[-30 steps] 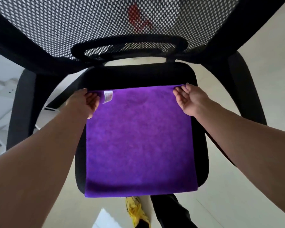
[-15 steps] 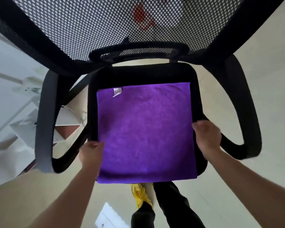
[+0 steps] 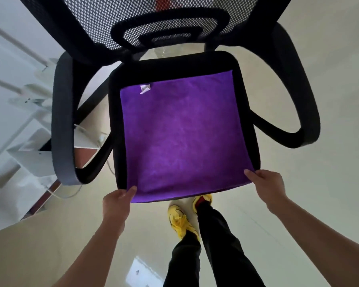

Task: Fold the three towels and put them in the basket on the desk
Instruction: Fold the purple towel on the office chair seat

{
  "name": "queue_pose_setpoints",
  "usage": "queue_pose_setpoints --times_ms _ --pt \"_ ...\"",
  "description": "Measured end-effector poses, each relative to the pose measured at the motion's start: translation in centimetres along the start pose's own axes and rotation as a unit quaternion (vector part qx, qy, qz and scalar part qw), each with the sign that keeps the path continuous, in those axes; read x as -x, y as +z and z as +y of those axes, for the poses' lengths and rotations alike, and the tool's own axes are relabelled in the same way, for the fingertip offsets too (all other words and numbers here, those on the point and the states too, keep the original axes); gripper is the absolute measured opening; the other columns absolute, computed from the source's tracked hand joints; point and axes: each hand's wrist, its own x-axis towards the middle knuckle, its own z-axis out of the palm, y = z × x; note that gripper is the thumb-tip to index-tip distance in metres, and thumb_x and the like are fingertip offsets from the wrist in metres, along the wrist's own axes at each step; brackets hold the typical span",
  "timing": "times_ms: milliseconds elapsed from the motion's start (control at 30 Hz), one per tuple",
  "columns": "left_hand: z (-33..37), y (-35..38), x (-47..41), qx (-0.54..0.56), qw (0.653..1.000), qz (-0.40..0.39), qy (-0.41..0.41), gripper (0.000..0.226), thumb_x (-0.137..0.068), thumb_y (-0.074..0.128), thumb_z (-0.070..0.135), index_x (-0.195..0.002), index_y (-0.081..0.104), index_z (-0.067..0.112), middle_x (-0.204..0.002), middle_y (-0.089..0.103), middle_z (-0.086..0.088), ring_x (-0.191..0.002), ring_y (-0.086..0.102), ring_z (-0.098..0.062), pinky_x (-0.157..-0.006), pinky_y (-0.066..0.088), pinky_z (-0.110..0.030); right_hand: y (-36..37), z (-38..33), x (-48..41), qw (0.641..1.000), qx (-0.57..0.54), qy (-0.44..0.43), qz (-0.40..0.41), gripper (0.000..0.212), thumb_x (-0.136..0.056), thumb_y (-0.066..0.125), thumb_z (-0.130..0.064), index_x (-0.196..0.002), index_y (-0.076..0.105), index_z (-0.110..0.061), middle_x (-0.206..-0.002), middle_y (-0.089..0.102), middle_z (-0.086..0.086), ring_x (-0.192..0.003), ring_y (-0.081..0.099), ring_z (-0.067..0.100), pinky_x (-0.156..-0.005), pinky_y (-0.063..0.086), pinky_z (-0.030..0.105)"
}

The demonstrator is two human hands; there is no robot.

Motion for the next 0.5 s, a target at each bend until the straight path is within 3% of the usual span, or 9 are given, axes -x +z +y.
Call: queue_pose_setpoints --times_ms 100,200,267,400,500 --pt "-1.1 -0.8 -0.3 0.006 0.999 -0.043 -0.021 0.037 -0.084 0.071 0.027 -0.073 0.059 -0.006 -0.068 0.050 -0.011 -0.068 0.045 -0.021 -0.066 0.041 -0.036 -0.4 0.5 0.2 1.000 -0.019 0.003 -0.002 0.048 -0.085 0.073 -0.030 -0.050 0.048 -0.007 -0.036 0.028 -0.010 -0.050 0.028 0.019 -0.054 0.025 0.031" --pt "-2.2 -0.4 -0.5 0.011 0.997 -0.070 -0.025 0.041 -0.089 0.067 0.025 -0.083 0.059 -0.015 -0.075 0.060 -0.016 -0.071 0.061 -0.027 -0.069 0.049 -0.040 -0.1 1.3 -0.2 1.000 0.005 0.009 -0.009 0.049 -0.086 0.071 -0.034 -0.054 0.044 -0.007 -0.046 0.030 -0.002 -0.053 0.029 0.020 -0.057 0.025 0.032" --pt "-2.8 -0.1 -0.4 -0.014 0.997 -0.079 -0.021 0.035 -0.090 0.064 0.026 -0.082 0.061 -0.008 -0.076 0.059 -0.016 -0.073 0.066 -0.025 -0.066 0.047 -0.036 0.1 1.7 -0.5 0.999 0.034 0.013 -0.016 0.047 -0.087 0.068 -0.037 -0.060 0.047 -0.005 -0.054 0.033 0.006 -0.056 0.032 0.022 -0.057 0.027 0.032" --pt "-4.2 0.1 -0.9 -0.082 0.994 -0.066 -0.011 0.032 -0.090 0.064 0.031 -0.074 0.059 0.003 -0.071 0.061 -0.015 -0.076 0.069 -0.028 -0.065 0.049 -0.038 0.5 2.6 -0.6 0.994 0.105 0.010 -0.027 0.058 -0.090 0.064 -0.038 -0.051 0.028 -0.014 -0.050 0.028 0.003 -0.051 0.028 0.020 -0.052 0.022 0.033" --pt "-3.5 -0.3 -0.8 -0.140 0.989 -0.044 0.012 0.032 -0.086 0.068 0.032 -0.068 0.063 0.006 -0.067 0.067 -0.010 -0.078 0.067 -0.034 -0.070 0.051 -0.042 0.3 2.4 -0.8 0.984 0.175 0.011 -0.027 0.052 -0.091 0.061 -0.042 -0.054 0.037 -0.015 -0.053 0.041 0.002 -0.053 0.039 0.022 -0.054 0.028 0.033"
